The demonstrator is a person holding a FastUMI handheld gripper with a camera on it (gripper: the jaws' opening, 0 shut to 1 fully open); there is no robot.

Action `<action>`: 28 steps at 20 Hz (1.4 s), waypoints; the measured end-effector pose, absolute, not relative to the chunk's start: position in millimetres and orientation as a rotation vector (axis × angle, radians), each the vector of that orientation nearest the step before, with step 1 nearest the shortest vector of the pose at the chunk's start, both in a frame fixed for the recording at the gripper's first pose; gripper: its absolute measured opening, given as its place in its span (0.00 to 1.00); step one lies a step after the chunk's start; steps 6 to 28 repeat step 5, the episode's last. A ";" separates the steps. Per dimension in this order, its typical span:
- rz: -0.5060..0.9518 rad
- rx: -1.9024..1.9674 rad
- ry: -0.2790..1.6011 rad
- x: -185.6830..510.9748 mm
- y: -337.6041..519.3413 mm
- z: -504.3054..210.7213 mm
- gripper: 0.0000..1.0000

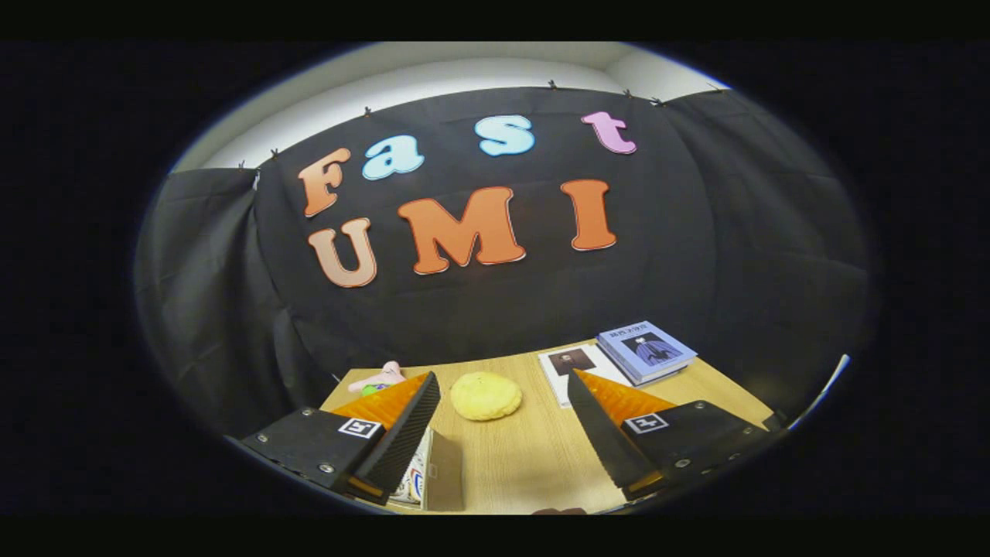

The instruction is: Open the storage box then place both shoes into the box .Put the left shoe in first, then the right shoe, with the right side of both shoes facing outward in a uniform manner.

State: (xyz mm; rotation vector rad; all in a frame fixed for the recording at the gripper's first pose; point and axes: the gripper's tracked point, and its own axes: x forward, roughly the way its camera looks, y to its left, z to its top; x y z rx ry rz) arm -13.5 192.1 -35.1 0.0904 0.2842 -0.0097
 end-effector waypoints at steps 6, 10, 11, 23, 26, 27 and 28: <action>-0.018 0.090 0.281 -17.5 185.2 -34.7 0.98; -0.018 0.090 0.281 -17.5 185.2 -34.7 0.98; -0.018 0.090 0.281 -17.5 185.2 -34.7 0.98; -0.018 0.090 0.281 -17.5 185.2 -34.7 0.98; -0.018 0.090 0.281 -17.5 185.2 -34.7 0.98; -0.018 0.090 0.281 -17.5 185.2 -34.7 0.98; -0.018 0.090 0.281 -17.5 185.2 -34.7 0.98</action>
